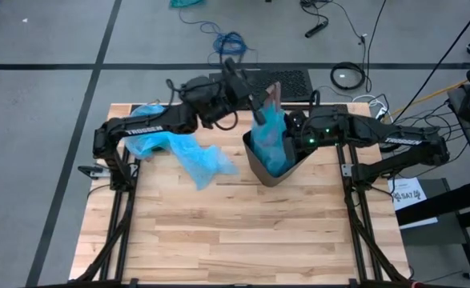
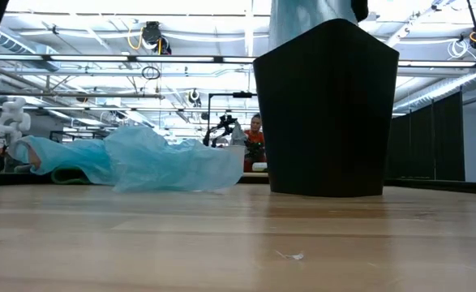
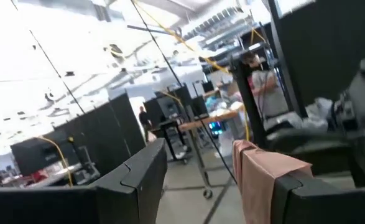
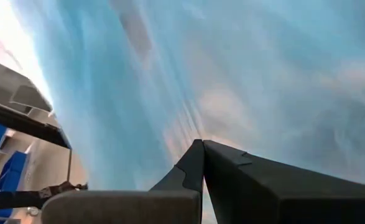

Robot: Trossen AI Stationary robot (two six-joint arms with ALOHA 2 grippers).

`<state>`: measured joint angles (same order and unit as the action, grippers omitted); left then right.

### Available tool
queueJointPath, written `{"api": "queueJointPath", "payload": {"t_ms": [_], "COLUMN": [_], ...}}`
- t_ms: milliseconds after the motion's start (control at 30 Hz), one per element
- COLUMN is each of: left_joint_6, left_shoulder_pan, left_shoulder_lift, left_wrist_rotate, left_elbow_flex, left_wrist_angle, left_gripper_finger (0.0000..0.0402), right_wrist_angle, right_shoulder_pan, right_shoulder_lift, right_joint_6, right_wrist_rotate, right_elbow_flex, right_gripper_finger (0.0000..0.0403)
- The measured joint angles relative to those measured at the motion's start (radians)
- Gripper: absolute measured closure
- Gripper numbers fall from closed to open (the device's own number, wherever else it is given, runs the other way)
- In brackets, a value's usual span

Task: Place trash/remove bag and relplace
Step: Remove the blue trash bag from the trash bin

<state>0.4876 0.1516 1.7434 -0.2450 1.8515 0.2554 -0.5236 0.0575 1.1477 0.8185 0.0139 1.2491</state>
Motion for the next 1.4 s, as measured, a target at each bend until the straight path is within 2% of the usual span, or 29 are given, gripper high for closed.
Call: {"api": "queueJointPath", "payload": {"t_ms": [167, 400, 533, 767, 1000, 1133, 1400], "left_joint_6": [0.0, -0.004, -0.011, -0.013, -0.013, -0.013, -0.057], "left_shoulder_pan": [0.003, 0.005, 0.006, -0.031, -0.064, -0.077, -0.081], "left_shoulder_lift": [-0.053, -0.095, -0.113, -0.11, -0.112, -0.11, -0.11], "left_wrist_rotate": [0.0, 0.0, -0.01, -0.023, -0.021, -0.021, -0.018], "left_elbow_flex": [0.0, -0.001, 0.0, 0.002, 0.002, 0.002, 0.002], "left_wrist_angle": [-0.013, -0.029, -0.116, -0.16, -0.161, -0.165, -0.164], "left_gripper_finger": [0.0217, 0.0217, 0.0217, 0.0217, 0.0217, 0.0217, 0.0217], "right_wrist_angle": [0.001, -0.113, -0.082, -0.052, 0.133, 0.272, 0.307], "right_shoulder_pan": [-0.018, -0.02, -0.021, -0.021, -0.01, 0.011, 0.077], "right_shoulder_lift": [-0.002, -0.006, -0.048, -0.152, -0.206, -0.199, -0.133], "right_joint_6": [-0.016, -0.021, -0.037, -0.043, -0.186, -0.27, -0.281], "right_wrist_rotate": [-0.001, 0.013, 0.003, 0.016, 0.141, 0.117, 0.022], "right_elbow_flex": [0.002, 0.002, -0.005, -0.003, -0.003, -0.002, -0.002], "right_gripper_finger": [0.0403, 0.0403, 0.0403, 0.0403, 0.0403, 0.0403, 0.0403]}}
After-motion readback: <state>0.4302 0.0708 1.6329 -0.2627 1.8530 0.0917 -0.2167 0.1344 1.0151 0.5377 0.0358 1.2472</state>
